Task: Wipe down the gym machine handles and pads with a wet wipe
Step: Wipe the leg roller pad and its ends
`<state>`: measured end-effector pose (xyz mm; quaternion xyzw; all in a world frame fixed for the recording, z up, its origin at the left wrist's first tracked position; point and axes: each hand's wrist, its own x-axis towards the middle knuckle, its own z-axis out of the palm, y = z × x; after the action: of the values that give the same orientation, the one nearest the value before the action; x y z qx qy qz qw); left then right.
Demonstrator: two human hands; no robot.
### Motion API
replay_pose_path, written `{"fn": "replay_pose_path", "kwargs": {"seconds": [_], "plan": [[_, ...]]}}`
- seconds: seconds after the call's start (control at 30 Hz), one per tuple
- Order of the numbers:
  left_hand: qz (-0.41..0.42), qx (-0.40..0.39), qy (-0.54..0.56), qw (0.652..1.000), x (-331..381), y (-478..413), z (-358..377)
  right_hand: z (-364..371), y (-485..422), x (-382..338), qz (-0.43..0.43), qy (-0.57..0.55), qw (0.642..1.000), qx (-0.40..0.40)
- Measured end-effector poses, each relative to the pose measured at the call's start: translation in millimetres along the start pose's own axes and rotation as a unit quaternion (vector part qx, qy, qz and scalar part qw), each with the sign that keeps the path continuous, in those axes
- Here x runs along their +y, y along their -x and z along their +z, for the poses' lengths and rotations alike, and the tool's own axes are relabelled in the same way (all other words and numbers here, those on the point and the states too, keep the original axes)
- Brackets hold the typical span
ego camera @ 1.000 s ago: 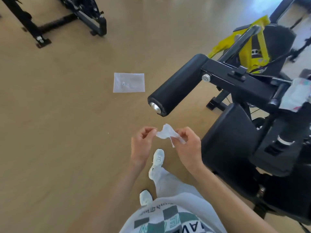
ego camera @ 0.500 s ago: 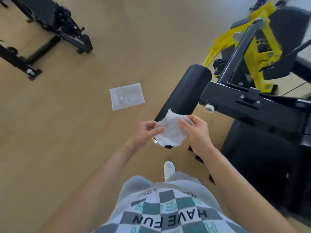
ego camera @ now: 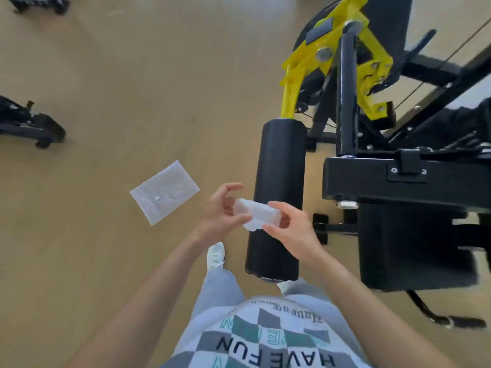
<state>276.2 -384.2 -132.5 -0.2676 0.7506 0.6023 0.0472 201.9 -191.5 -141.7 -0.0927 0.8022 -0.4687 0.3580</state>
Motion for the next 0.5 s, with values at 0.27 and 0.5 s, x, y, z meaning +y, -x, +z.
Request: {"fn": "replay_pose_path", "kwargs": {"seconds": [0.27, 0.5], "plan": [[0.107, -0.179, -0.346, 0.915, 7, -74, -49, 51, -11, -22, 0.079, 0.037, 0.979, 0.186], [-0.012, -0.339, -0.144, 0.929, 9, -109, -33, 45, 1, -19, 0.13, -0.158, 0.937, 0.283]]}}
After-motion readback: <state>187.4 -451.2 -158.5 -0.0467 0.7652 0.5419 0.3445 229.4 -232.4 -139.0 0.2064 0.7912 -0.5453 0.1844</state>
